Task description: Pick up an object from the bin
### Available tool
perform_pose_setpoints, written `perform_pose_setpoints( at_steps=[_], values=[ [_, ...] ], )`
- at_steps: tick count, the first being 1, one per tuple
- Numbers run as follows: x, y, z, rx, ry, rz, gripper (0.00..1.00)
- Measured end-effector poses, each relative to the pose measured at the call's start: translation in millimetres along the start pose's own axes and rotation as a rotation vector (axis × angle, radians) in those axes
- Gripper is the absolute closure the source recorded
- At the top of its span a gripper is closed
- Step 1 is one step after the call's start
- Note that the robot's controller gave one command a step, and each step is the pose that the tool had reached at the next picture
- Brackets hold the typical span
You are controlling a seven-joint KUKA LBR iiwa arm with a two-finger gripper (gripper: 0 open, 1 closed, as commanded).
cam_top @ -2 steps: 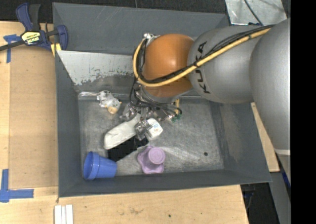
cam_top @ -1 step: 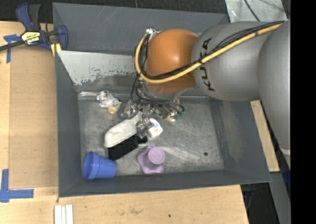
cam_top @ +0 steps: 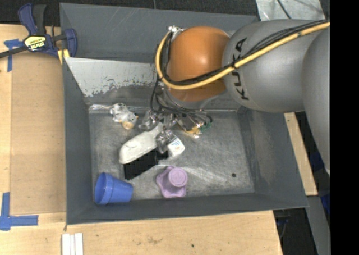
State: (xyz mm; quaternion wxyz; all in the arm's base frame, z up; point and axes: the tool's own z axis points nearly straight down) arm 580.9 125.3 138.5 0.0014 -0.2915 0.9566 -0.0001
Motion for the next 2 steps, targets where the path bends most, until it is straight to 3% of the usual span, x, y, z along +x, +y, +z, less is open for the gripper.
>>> perform_pose_setpoints(
  at_steps=[1,2],
  values=[
    [-1.0,-0.5,-8.9,0.002,-0.005,0.0,1.0],
    [0.5,0.1,-17.7,-0.001,0.003,0.001,1.0]
  ],
)
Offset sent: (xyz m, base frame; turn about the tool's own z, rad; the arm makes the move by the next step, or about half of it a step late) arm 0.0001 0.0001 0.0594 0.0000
